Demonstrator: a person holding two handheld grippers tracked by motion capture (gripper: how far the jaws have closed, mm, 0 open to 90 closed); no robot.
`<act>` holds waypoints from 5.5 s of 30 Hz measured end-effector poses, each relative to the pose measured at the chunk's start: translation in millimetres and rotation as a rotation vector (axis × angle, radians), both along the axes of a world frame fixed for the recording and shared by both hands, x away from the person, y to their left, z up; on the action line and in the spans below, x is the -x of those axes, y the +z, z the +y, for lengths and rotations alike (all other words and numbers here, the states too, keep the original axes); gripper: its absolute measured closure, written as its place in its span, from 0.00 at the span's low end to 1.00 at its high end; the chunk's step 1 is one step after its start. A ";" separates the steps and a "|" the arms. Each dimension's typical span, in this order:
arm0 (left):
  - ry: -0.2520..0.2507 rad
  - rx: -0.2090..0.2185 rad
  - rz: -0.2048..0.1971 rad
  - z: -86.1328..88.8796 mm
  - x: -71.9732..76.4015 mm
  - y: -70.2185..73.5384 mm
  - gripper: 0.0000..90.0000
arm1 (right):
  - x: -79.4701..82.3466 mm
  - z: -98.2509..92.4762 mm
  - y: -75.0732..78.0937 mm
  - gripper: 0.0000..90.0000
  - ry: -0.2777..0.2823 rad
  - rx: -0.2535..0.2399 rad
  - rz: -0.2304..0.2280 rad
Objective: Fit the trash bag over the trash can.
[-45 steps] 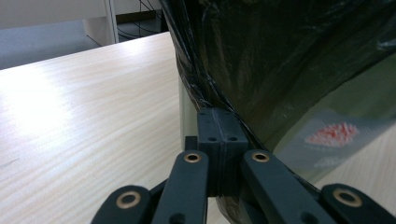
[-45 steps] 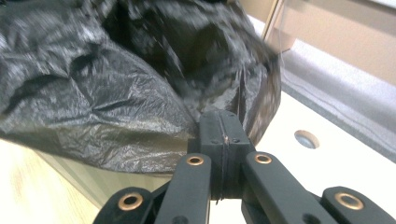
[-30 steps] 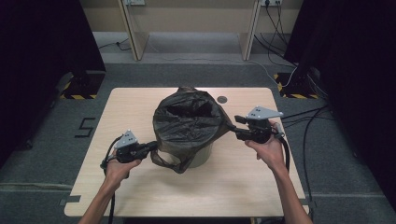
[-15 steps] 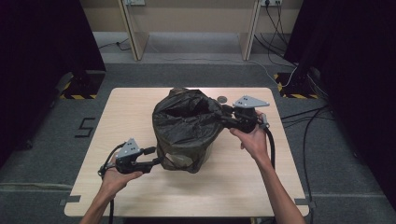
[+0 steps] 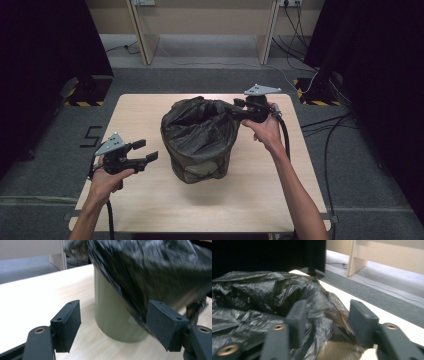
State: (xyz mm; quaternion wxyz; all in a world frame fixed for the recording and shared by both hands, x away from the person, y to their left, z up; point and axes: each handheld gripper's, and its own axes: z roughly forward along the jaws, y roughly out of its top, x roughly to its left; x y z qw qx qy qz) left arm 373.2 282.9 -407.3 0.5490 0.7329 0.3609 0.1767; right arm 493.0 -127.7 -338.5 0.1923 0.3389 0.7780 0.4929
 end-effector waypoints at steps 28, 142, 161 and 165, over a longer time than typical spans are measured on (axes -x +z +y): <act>-0.185 -0.001 0.023 -33.3 -25.9 -12.4 0.98 | 30.8 -35.3 -18.4 0.93 0.023 -0.095 0.041; -0.035 0.048 0.014 -19.6 -2.3 4.8 0.33 | 140.6 -41.3 -32.3 0.42 0.067 -0.048 -0.090; -0.024 0.075 0.010 -8.6 -1.4 15.0 0.29 | 34.6 -0.5 -13.0 0.72 0.001 0.045 -0.040; -0.027 0.085 0.014 -10.9 -2.9 19.1 0.27 | 8.3 2.5 -17.3 0.76 0.044 0.056 -0.027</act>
